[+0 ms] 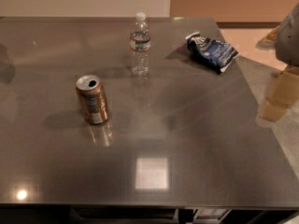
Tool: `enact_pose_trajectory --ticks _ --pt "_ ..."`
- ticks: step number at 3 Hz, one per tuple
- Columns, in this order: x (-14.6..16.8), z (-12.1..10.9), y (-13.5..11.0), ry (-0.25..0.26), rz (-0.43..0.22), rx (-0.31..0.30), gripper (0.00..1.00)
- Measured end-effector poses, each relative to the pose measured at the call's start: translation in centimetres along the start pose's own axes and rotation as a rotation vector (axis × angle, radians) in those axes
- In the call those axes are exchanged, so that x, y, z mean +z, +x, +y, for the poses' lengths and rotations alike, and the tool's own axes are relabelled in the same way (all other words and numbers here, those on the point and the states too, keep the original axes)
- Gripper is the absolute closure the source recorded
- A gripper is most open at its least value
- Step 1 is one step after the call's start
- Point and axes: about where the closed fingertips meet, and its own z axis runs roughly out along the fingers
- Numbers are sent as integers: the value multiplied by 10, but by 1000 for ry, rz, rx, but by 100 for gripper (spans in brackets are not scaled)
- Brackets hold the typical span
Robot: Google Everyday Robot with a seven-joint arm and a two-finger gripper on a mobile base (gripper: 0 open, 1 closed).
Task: Knock orange can over
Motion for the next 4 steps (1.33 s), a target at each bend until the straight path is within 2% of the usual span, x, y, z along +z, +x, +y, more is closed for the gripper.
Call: enact_pose_trajectory --ticks 1,2,3,4 --pt "0 0 0 2 -1 0 0" --pt "6 -9 -16 -9 -67 -4 0" --pt "23 -18 -45 -30 -189 -13 0" --pt "38 -25 -84 -40 -308 -20 0"
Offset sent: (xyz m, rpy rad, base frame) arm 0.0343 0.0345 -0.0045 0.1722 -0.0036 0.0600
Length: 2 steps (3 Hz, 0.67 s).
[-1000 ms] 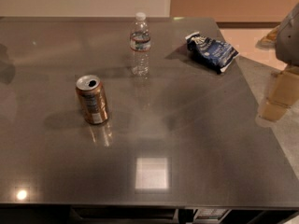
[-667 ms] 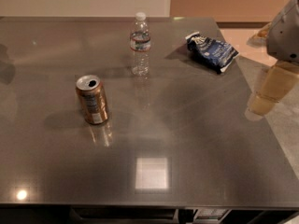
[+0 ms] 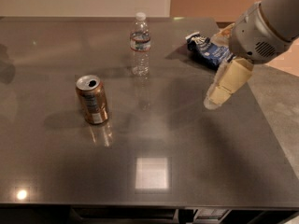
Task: Knock orange can over
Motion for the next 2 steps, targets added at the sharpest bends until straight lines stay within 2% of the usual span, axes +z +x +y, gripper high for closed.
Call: enact_pose_trajectory --ticks 2 --pt "51 11 -68 -25 -193 -37 0"
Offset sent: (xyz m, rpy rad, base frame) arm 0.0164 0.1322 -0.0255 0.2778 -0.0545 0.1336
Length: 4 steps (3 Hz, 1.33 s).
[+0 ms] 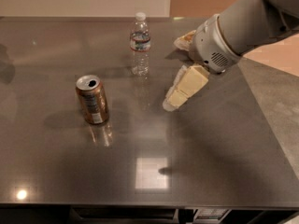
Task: Knock orange can over
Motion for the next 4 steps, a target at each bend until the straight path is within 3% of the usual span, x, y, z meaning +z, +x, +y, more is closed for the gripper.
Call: enact_pose_trajectory --ticks 2,4 --pt "61 16 -40 -44 -116 -9 0" --pt "101 24 -72 -77 -201 9 0"
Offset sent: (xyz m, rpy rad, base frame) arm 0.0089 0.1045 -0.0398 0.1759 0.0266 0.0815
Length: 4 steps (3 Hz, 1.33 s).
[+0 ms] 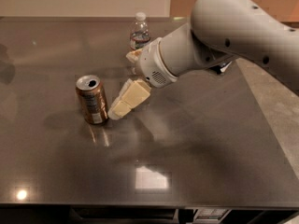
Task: Knock orange can over
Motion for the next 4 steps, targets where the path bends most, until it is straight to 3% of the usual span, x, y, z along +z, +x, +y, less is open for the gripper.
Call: enact_pose_trajectory --ticks 4 --pt "51 11 -29 -55 -91 32 0"
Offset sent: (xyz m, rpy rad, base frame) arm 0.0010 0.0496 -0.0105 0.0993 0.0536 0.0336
